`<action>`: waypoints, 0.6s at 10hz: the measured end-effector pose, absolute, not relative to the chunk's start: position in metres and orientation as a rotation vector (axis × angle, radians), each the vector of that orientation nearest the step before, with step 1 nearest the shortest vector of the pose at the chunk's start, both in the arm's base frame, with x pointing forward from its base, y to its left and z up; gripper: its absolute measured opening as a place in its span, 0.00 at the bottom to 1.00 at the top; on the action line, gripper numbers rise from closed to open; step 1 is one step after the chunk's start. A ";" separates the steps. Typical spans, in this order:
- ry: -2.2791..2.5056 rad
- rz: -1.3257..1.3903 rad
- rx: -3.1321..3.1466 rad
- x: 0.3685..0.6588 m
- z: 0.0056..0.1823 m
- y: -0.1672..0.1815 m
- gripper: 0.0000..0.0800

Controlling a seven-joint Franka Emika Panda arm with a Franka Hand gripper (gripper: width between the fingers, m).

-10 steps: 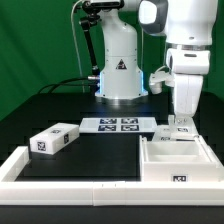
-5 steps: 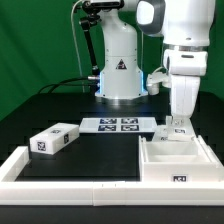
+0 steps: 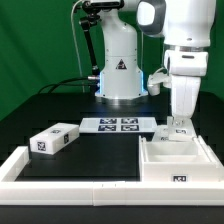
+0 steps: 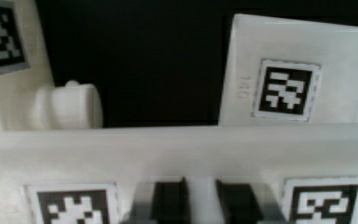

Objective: Assemble cabinet

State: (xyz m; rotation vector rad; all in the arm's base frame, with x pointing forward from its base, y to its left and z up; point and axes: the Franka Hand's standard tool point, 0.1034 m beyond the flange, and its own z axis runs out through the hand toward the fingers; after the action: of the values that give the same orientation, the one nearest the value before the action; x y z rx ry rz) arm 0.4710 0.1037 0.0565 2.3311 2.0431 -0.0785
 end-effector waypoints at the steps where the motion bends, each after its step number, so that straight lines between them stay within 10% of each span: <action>1: 2.046 -0.078 2.328 0.472 0.057 0.106 0.09; 6: 2.085 -0.037 2.285 0.499 0.055 0.101 0.09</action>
Offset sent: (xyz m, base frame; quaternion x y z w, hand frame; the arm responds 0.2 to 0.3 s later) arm 0.0214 -0.0008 -0.0080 0.0100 0.0217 -0.0183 0.9995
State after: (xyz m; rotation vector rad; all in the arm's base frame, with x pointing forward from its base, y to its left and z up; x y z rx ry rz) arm 0.4986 0.1008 0.0545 2.2854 2.0853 -0.0368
